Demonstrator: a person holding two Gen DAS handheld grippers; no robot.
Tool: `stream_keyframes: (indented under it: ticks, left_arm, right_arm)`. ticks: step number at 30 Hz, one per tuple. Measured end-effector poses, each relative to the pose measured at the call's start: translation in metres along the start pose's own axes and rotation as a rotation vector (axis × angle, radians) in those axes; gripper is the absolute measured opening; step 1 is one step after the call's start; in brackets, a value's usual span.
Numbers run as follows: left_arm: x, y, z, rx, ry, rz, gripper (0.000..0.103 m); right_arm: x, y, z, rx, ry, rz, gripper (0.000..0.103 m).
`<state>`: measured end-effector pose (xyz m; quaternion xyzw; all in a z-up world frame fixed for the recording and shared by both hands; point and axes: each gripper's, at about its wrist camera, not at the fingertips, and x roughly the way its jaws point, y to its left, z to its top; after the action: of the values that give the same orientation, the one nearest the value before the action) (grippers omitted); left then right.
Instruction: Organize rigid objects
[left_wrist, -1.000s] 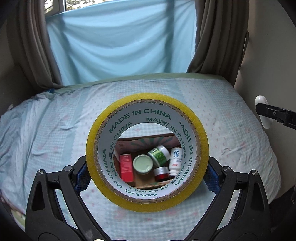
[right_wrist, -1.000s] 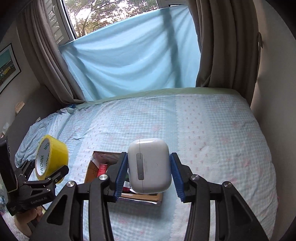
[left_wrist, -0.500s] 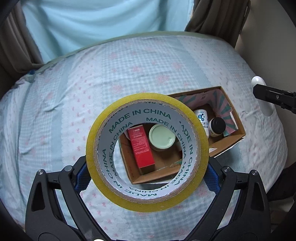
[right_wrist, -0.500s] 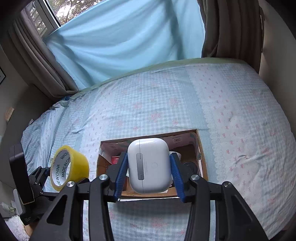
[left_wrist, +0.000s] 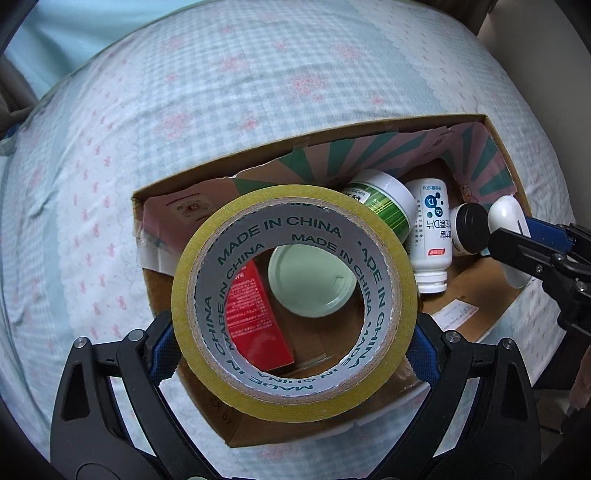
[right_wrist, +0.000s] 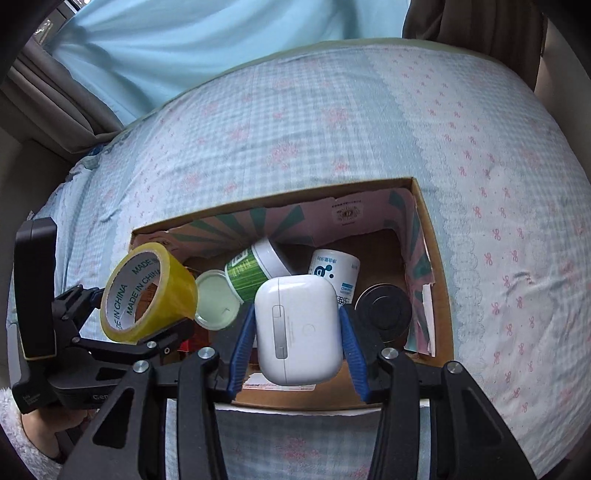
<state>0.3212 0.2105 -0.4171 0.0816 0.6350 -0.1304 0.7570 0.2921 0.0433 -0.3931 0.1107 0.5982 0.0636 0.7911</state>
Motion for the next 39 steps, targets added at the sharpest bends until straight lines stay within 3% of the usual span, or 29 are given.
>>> stream_keyframes:
  ticks: [12,13,14,16,18,29,39]
  left_arm:
    - [0.025,-0.008,0.015,0.027,0.088,0.047,0.097]
    - [0.022,-0.009,0.014,0.032,0.073,0.054,0.103]
    - [0.018,-0.010,0.013,0.040,0.054,0.062,0.103]
    - [0.011,-0.012,0.013,0.057,0.033,0.071,0.103]
    - [0.004,-0.013,0.014,0.060,0.021,0.074,0.103]
    - [-0.034,-0.017,0.005,0.028,-0.040,0.069,0.103]
    - [-0.107,-0.006,-0.033,-0.057,-0.141,0.050,0.103]
  right_arm:
    - [0.035,-0.018,-0.005,0.020,0.092,-0.035,0.043]
    - [0.038,-0.018,-0.005,0.013,0.108,-0.046,0.048]
    - [0.039,-0.019,-0.006,0.010,0.115,-0.061,0.053]
    - [0.037,-0.022,-0.008,0.016,0.100,-0.089,0.086]
    - [0.028,-0.027,-0.011,0.029,0.046,-0.102,0.095]
    - [-0.001,-0.036,-0.023,0.065,0.027,-0.128,0.096]
    - [-0.065,-0.017,-0.037,0.056,-0.036,-0.109,0.096]
